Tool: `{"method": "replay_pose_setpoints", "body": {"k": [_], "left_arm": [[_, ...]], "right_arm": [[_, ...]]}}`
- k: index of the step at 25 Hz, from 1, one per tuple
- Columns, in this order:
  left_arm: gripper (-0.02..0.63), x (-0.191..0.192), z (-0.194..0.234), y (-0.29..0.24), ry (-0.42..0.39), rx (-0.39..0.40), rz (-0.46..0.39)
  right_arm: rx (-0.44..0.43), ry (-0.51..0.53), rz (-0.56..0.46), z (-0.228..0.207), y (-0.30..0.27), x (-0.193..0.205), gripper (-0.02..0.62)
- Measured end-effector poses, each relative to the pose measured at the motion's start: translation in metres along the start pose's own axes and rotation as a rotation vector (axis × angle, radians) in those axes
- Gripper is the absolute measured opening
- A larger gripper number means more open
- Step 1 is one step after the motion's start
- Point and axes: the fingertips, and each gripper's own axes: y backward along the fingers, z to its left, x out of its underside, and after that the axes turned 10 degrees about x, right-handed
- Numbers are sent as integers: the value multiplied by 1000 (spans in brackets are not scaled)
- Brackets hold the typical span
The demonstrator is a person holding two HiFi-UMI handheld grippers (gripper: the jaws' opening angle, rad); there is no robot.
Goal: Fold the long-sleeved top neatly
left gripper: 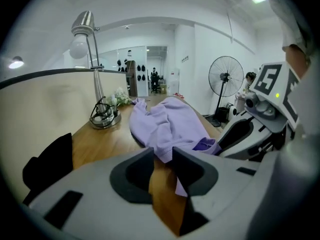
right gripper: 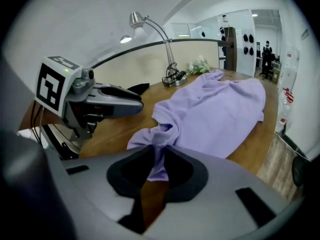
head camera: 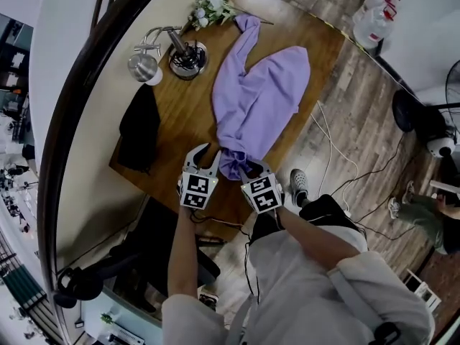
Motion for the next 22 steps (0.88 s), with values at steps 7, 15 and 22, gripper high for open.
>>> {"method": "replay_pose_setpoints", "body": {"k": [7,15,22], "left_arm": [[126,-11,-1,-5,-40,22,-9],[148,-29,-12,-22,-118,63,4],[206,-33,-10,-56,-237,36,82]], "right_arm": [[-59,-35,-45,-23,17,-20,31],[-80,125,-134,-54,58,-64,31],[-78,185,-182,-64,81,-84,31]]}}
